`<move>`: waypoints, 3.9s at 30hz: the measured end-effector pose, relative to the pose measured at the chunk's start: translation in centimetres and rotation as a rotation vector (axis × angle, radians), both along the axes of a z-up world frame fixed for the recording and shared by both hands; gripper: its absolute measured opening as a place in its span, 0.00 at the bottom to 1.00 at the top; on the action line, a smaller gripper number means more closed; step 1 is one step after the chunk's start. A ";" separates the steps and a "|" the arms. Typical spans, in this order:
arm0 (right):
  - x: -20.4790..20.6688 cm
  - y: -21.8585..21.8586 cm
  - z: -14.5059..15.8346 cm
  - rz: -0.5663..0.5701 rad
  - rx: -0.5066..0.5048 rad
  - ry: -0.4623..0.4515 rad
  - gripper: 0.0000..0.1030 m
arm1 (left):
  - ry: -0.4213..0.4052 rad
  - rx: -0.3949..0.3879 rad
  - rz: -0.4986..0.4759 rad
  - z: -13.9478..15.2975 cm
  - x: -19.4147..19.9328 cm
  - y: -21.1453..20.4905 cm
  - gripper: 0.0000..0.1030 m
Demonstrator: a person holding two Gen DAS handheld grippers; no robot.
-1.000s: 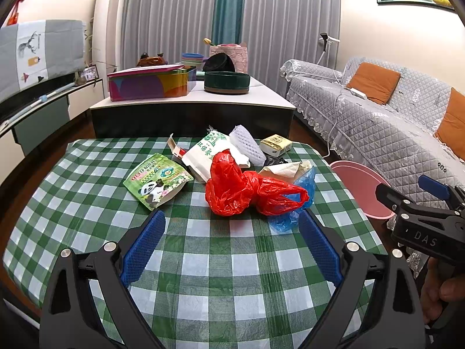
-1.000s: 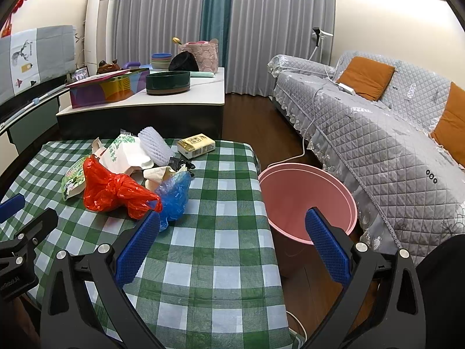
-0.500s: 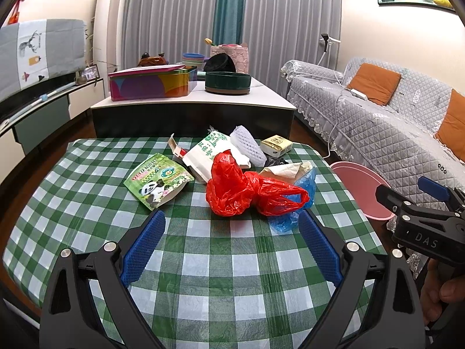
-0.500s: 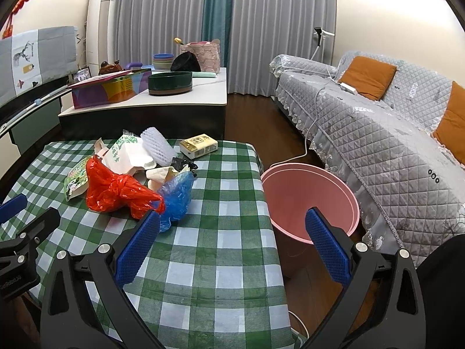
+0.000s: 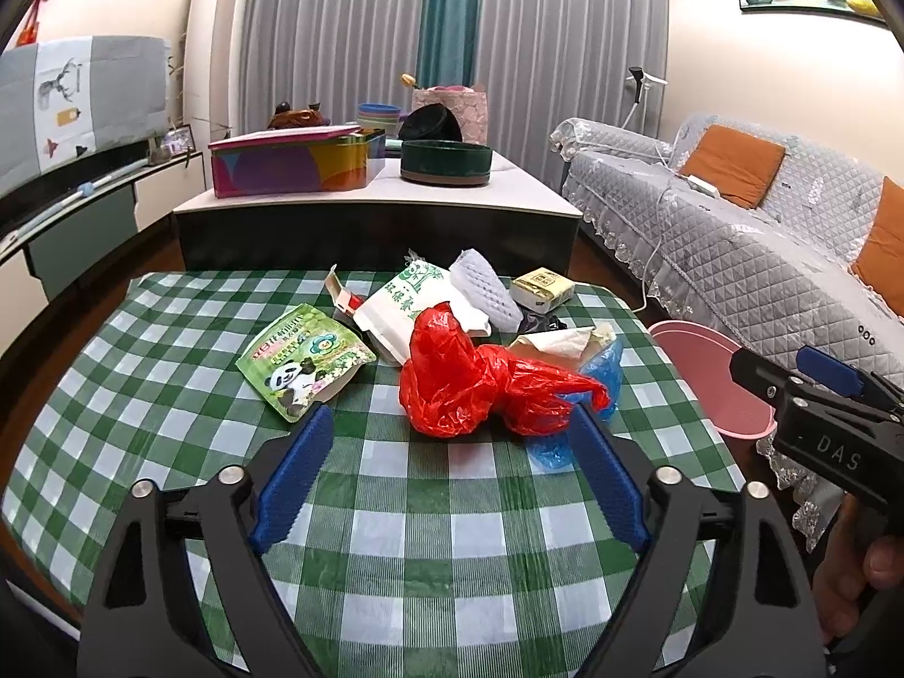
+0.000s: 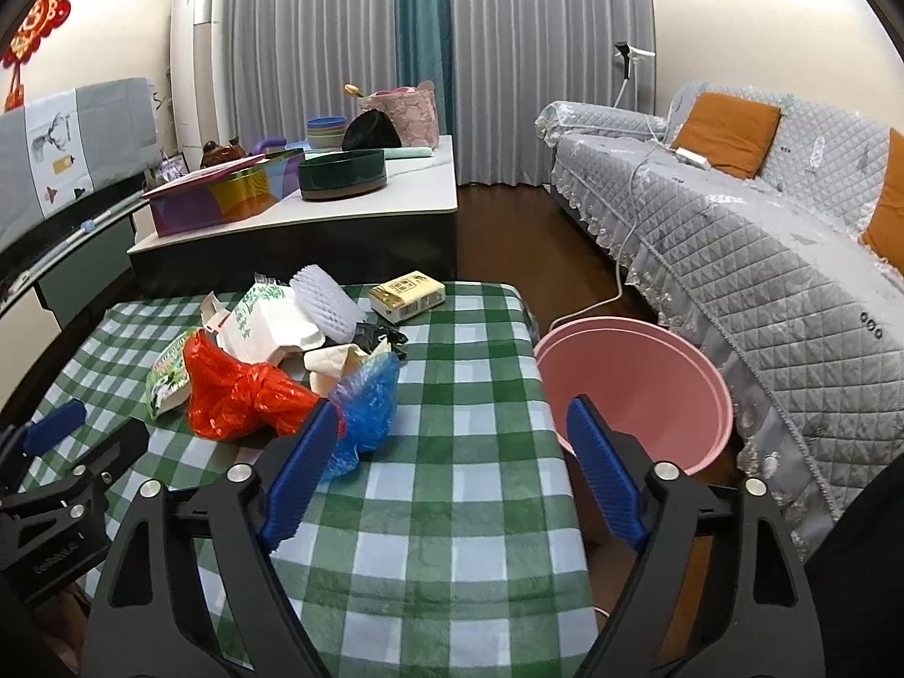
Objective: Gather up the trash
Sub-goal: 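Grasp the red plastic bag with the left tool while the right tool grasps the blue plastic bag, then carry both bags over the pink bucket and open both tools to drop them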
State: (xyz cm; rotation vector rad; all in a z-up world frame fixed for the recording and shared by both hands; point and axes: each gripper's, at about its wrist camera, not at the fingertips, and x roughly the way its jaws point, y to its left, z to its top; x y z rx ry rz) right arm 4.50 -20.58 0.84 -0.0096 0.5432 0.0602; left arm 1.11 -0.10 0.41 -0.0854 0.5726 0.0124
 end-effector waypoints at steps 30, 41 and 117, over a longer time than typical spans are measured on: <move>8.7 3.8 -5.0 0.176 0.090 0.168 0.01 | 0.074 -0.047 -0.016 -2.7 7.9 1.1 0.22; 5.9 3.1 -1.5 0.186 0.048 0.023 0.00 | 0.018 -0.053 -0.030 -0.8 6.4 0.7 0.19; 14.4 -22.2 4.8 -0.151 0.108 -0.025 0.00 | 0.068 -0.004 -0.404 -0.7 18.6 -23.2 0.18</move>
